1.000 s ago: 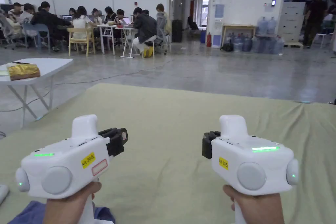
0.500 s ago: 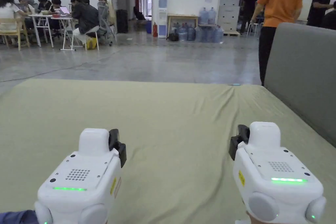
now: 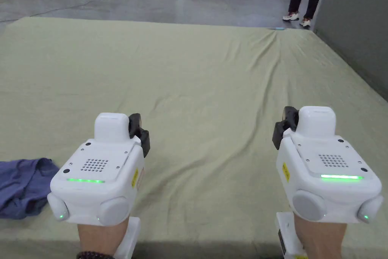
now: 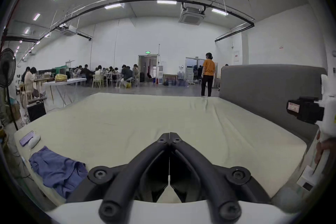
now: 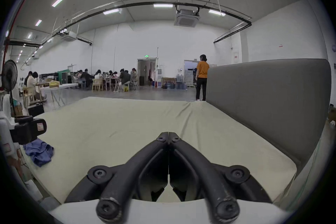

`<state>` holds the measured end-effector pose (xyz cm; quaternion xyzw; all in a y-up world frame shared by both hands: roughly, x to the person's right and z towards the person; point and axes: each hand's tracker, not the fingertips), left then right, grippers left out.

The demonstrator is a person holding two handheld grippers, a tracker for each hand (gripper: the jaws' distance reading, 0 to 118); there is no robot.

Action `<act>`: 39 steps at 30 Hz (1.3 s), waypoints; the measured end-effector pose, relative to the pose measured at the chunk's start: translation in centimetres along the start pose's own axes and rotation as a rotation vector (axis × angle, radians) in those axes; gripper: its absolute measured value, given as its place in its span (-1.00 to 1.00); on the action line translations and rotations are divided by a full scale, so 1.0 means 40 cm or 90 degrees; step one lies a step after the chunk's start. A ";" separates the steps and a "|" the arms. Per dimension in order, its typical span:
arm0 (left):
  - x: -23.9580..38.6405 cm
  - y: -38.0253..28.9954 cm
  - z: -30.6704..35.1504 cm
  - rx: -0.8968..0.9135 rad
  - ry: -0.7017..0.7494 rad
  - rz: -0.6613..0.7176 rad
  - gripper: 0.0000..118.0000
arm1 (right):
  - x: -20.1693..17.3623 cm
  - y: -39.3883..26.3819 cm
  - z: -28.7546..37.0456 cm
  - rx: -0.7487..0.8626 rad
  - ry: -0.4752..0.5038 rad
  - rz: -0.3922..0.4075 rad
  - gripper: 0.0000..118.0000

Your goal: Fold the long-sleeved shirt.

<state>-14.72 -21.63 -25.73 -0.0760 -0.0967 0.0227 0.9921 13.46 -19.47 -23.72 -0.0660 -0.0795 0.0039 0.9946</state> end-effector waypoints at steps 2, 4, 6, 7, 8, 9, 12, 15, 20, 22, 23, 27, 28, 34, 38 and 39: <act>0.002 -0.008 -0.001 -0.003 0.002 -0.007 -1.00 | -0.001 -0.010 0.002 -0.001 0.003 -0.004 -1.00; 0.005 -0.014 0.001 -0.008 0.004 -0.003 -1.00 | 0.001 -0.014 0.005 -0.003 0.001 0.003 -1.00; 0.009 -0.019 0.005 -0.007 0.003 -0.004 -1.00 | 0.003 -0.013 0.006 -0.005 0.001 0.004 -1.00; 0.011 -0.019 0.005 -0.005 0.003 -0.009 -1.00 | 0.008 -0.012 0.007 -0.006 0.002 0.004 -1.00; 0.014 -0.019 0.010 -0.004 0.003 -0.015 -1.00 | 0.009 -0.011 0.008 -0.006 0.002 0.003 -1.00; 0.015 -0.019 0.010 -0.003 0.004 -0.022 -1.00 | 0.011 -0.009 0.007 -0.006 0.004 0.003 -1.00; 0.014 -0.014 0.009 -0.005 0.002 -0.020 -1.00 | 0.012 -0.007 0.007 -0.007 0.002 0.001 -1.00; 0.013 -0.005 0.006 -0.007 0.011 -0.011 -1.00 | 0.013 -0.009 0.010 -0.009 0.003 0.006 -1.00; 0.005 0.001 0.007 -0.003 0.005 -0.019 -0.59 | 0.018 -0.013 0.009 -0.003 -0.004 0.004 -0.83; 0.008 0.001 0.001 -0.004 0.007 -0.024 0.20 | 0.017 -0.010 0.003 -0.002 -0.003 0.003 -0.16; 0.010 0.000 -0.006 -0.005 0.009 -0.025 0.82 | 0.016 -0.009 0.006 0.000 -0.005 0.002 0.32; 0.015 -0.013 0.005 0.058 -0.001 -0.010 0.99 | 0.011 -0.015 0.004 0.028 -0.011 0.023 0.65; 0.011 -0.017 0.003 0.045 0.003 -0.007 0.99 | 0.013 -0.018 -0.004 0.037 -0.008 0.028 0.65; 0.007 -0.030 -0.008 0.046 0.017 -0.019 0.99 | 0.015 -0.039 -0.012 0.061 -0.020 0.058 0.65; -0.002 -0.029 -0.007 0.043 0.014 -0.015 0.99 | 0.019 -0.039 -0.017 0.037 0.015 0.024 0.65; -0.001 -0.028 -0.007 0.044 0.015 -0.020 0.99 | 0.020 -0.041 -0.014 0.041 0.012 0.019 0.65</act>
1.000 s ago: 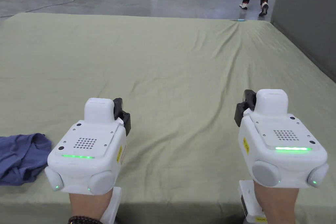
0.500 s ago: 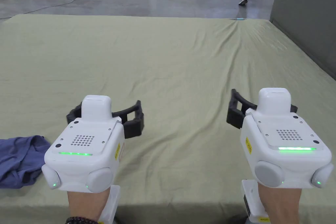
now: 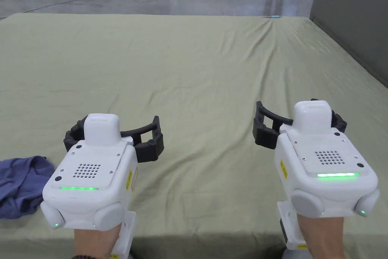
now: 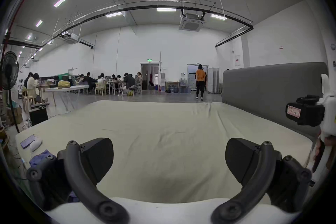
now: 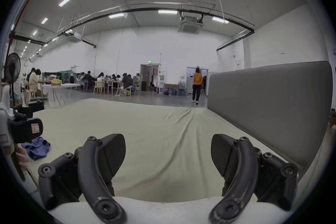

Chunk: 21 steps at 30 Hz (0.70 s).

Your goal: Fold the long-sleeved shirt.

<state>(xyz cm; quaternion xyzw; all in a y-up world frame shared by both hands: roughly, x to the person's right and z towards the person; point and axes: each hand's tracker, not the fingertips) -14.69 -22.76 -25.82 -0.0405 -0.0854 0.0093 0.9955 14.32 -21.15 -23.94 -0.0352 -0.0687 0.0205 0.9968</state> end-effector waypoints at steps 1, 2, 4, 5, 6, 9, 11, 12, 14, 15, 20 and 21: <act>0.000 -0.004 0.000 0.000 0.005 -0.005 0.99 | 0.000 0.000 0.002 0.006 -0.003 -0.001 0.65; -0.001 0.002 0.000 -0.008 0.003 -0.004 0.99 | 0.000 0.001 0.003 0.009 -0.003 -0.001 0.65; -0.005 0.015 -0.001 -0.020 -0.003 0.009 0.99 | -0.001 0.008 0.005 0.011 -0.005 0.002 0.65; -0.006 0.014 -0.001 -0.022 -0.007 0.018 0.99 | 0.001 0.012 0.003 0.011 -0.005 0.001 0.65; -0.008 0.018 -0.001 -0.026 -0.013 0.024 0.99 | 0.003 0.016 0.002 0.011 -0.005 -0.003 0.65; -0.007 0.018 -0.004 -0.033 -0.009 0.037 0.99 | 0.003 0.022 0.006 0.020 -0.010 -0.012 0.65; -0.007 0.017 -0.005 -0.032 -0.006 0.036 0.99 | 0.003 0.026 0.009 0.023 -0.008 -0.011 0.65; -0.007 0.017 -0.005 -0.032 -0.006 0.032 0.99 | 0.002 0.027 0.011 0.024 -0.007 -0.009 0.65; -0.005 0.013 -0.003 -0.035 -0.004 0.020 0.99 | 0.000 0.029 0.012 0.028 -0.009 -0.003 0.65; -0.004 0.013 -0.002 -0.034 -0.003 0.016 0.99 | -0.001 0.030 0.012 0.030 -0.009 -0.001 0.65; -0.008 0.014 0.004 -0.031 -0.005 0.012 0.99 | -0.006 0.027 0.009 0.029 -0.019 -0.003 0.65; -0.008 0.015 0.005 -0.033 -0.002 0.014 0.99 | -0.006 0.027 0.009 0.026 -0.018 -0.005 0.65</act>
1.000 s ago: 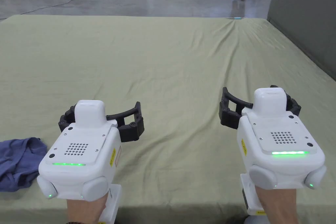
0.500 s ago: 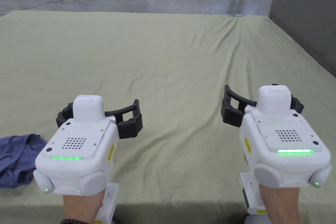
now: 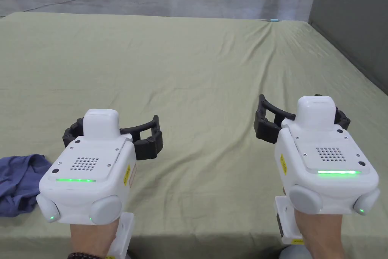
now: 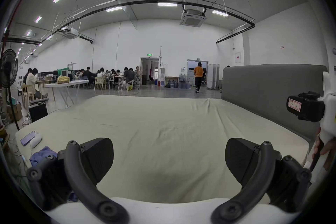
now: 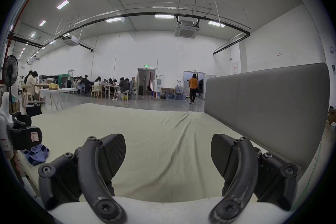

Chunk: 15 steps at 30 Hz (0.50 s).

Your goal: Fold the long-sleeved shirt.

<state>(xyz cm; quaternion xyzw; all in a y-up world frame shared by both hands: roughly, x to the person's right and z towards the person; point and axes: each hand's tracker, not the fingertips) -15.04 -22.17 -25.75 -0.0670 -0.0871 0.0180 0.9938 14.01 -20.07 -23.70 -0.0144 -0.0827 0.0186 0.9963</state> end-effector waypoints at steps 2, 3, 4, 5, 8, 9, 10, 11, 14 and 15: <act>-0.003 0.000 0.000 0.001 0.004 0.000 0.99 | 0.000 -0.003 -0.001 -0.003 -0.001 0.001 0.65; -0.005 0.001 0.000 0.002 0.005 0.000 0.99 | -0.001 -0.004 -0.002 -0.004 -0.003 0.004 0.65; -0.003 0.000 0.002 0.002 0.007 0.000 0.99 | -0.001 -0.004 -0.002 -0.005 -0.004 0.006 0.65; -0.004 0.001 0.002 0.001 0.007 0.000 0.99 | 0.000 -0.005 -0.001 -0.005 -0.005 0.006 0.65; -0.003 0.000 0.001 -0.002 0.010 0.000 0.99 | 0.002 -0.003 -0.001 -0.007 -0.006 -0.002 0.65; -0.003 -0.001 0.001 -0.004 0.010 0.000 0.99 | 0.004 -0.003 0.000 -0.008 -0.006 -0.003 0.65; -0.002 -0.002 0.001 -0.004 0.010 0.001 0.99 | 0.004 -0.002 0.002 -0.006 -0.006 -0.004 0.65; -0.002 -0.004 0.002 -0.002 0.010 0.001 0.99 | 0.005 -0.002 0.003 -0.004 -0.006 -0.002 0.65; 0.003 -0.009 0.004 -0.003 0.011 -0.003 0.99 | 0.008 -0.002 0.004 0.000 -0.012 0.008 0.65; 0.003 -0.008 0.005 -0.005 0.011 -0.004 0.99 | 0.009 -0.001 0.004 0.000 -0.015 0.010 0.65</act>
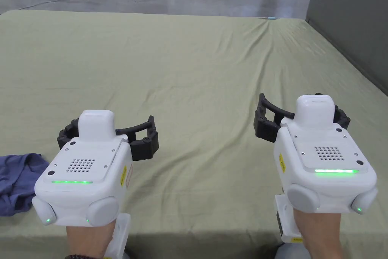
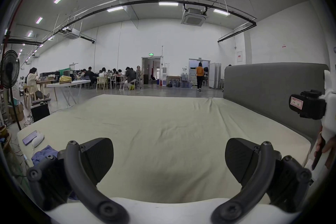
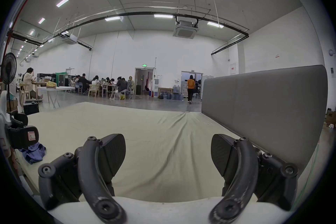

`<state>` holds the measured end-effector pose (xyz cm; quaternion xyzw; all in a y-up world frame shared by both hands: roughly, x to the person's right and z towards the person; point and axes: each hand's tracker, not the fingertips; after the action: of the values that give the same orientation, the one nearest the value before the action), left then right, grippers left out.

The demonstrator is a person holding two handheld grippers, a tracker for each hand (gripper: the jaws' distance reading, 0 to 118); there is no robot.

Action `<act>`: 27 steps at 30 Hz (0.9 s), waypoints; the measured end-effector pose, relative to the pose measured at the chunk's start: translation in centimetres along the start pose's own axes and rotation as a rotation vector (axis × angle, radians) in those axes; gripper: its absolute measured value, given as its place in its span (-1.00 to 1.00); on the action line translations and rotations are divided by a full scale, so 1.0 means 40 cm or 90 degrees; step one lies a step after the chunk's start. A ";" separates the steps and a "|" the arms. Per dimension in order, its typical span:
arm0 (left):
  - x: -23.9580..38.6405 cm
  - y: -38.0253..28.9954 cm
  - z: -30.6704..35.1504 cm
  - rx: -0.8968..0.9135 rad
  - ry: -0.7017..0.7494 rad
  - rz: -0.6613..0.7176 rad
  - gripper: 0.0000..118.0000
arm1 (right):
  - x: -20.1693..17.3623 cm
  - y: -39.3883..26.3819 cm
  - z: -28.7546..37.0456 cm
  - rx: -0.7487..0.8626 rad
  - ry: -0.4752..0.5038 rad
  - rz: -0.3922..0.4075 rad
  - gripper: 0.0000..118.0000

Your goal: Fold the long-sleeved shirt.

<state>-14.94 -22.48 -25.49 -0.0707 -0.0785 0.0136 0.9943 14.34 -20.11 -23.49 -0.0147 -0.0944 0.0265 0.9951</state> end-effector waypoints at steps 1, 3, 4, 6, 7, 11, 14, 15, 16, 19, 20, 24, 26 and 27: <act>0.002 0.000 0.004 0.002 0.003 0.002 0.99 | 0.002 0.001 0.000 -0.001 -0.003 -0.001 0.65; 0.001 -0.001 0.007 0.006 0.004 0.007 0.99 | 0.010 0.003 0.003 -0.002 -0.004 -0.008 0.65; 0.001 -0.002 0.007 0.005 0.004 0.007 0.99 | 0.012 0.004 0.005 -0.001 -0.005 -0.013 0.65; 0.004 -0.003 0.009 0.003 0.006 0.004 0.99 | 0.016 0.002 0.008 0.000 -0.007 -0.017 0.65; 0.005 -0.004 0.010 0.003 0.006 0.002 0.99 | 0.018 0.001 0.010 0.000 -0.008 -0.016 0.65; 0.008 -0.005 0.013 0.003 0.008 -0.001 0.99 | 0.021 0.000 0.015 -0.001 -0.014 -0.019 0.65; 0.006 -0.004 0.016 0.006 0.008 0.007 0.99 | 0.019 -0.001 0.020 -0.002 -0.009 -0.022 0.65; 0.006 -0.004 0.017 0.006 0.010 0.009 0.99 | 0.017 -0.002 0.020 -0.002 -0.008 -0.019 0.65; 0.006 -0.004 0.017 0.006 0.010 0.008 0.99 | 0.014 -0.003 0.019 -0.002 -0.010 -0.014 0.65; 0.007 -0.006 0.021 0.004 0.010 -0.001 0.99 | 0.003 -0.006 0.017 -0.002 -0.011 0.014 0.65; 0.008 -0.006 0.023 0.005 0.013 -0.008 0.99 | -0.001 -0.004 0.018 -0.002 -0.010 0.023 0.65; 0.008 -0.004 0.026 0.009 0.011 0.001 0.99 | -0.007 -0.004 0.018 0.002 -0.011 0.034 0.65; 0.008 -0.003 0.025 0.009 0.009 0.010 0.99 | -0.008 -0.005 0.018 0.000 -0.012 0.033 0.65; 0.009 -0.003 0.024 0.009 0.007 0.011 0.99 | -0.008 -0.006 0.019 -0.001 -0.011 0.030 0.65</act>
<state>-14.74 -22.45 -24.47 -0.0646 -0.0721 0.0223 0.9950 13.90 -20.35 -22.81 -0.0175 -0.1024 0.0501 0.9933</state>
